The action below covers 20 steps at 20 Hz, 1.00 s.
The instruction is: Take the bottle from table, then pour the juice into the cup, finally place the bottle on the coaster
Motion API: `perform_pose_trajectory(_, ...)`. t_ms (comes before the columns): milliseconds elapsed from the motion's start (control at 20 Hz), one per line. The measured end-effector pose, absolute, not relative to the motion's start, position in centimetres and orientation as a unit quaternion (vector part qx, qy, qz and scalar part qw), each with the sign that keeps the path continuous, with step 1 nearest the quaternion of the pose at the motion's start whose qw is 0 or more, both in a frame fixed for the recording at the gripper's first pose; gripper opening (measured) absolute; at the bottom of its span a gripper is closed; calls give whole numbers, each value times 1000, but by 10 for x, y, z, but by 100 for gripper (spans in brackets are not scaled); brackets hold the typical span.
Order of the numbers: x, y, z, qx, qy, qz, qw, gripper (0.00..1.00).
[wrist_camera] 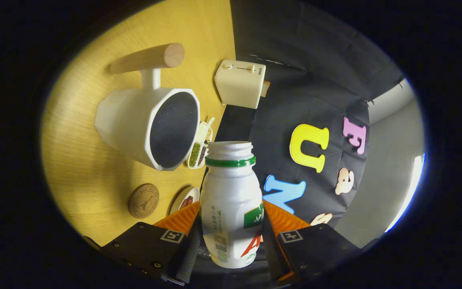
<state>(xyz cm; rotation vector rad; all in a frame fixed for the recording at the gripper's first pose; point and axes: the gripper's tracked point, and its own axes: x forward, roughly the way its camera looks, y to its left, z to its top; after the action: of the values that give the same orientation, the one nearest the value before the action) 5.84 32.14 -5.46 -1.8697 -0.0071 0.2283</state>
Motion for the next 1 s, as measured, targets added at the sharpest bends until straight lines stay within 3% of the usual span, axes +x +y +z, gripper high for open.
perform_pose_trajectory(500,57,305,-63,-614,56,150,773,71)
perform_pose_trajectory(1000,63,269,-62,-357,95,174,913,71)
